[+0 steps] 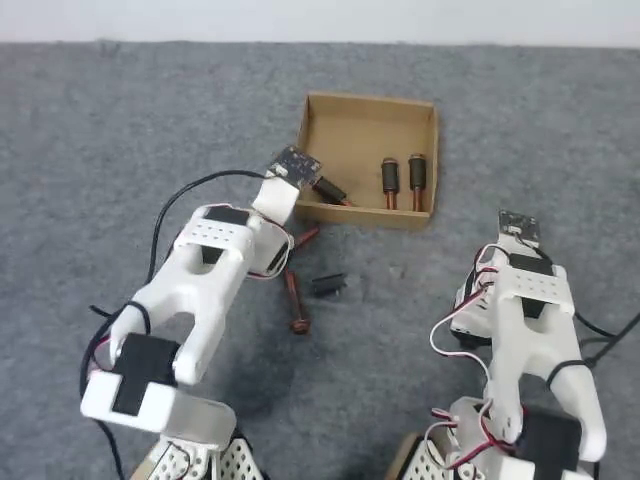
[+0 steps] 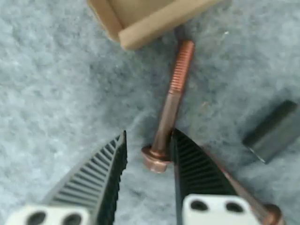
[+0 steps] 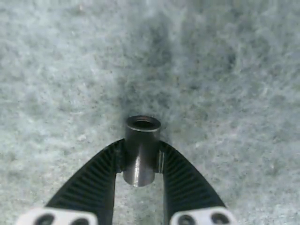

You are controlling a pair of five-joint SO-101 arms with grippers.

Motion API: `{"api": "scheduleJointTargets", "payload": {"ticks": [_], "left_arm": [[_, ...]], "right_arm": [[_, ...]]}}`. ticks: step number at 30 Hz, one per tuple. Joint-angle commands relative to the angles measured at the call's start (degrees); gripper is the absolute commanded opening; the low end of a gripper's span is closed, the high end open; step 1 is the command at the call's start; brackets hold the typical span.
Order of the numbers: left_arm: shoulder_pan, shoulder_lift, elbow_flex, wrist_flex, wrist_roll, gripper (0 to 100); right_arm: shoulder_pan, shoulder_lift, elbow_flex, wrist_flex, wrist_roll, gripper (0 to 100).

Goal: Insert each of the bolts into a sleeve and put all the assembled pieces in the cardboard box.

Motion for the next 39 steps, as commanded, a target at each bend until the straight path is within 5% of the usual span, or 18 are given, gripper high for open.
{"api": "scheduleJointTargets", "payload": {"ticks": [1, 8, 17, 26, 39], "left_arm": [[-0.62, -1.85, -6.11, 1.93, 2.99, 14], [7.74, -13.45, -10.42, 11.08, 29.71, 8], [14.33, -17.49, 1.54, 3.16, 57.41, 1], [13.54, -17.23, 13.58, -13.27, 60.75, 1], [6.86, -17.05, 13.76, -12.22, 64.09, 1]], "right_arm": [[-0.66, -2.68, -0.26, -1.71, 0.79, 0.6], [-0.75, -2.68, -0.26, -2.07, 0.88, 0.6], [-0.75, -2.68, -0.26, -1.71, 2.9, 0.6], [-0.75, -2.68, -0.26, -1.63, 3.16, 0.6], [-0.75, -2.68, -0.18, -1.54, 3.16, 0.6]]}}
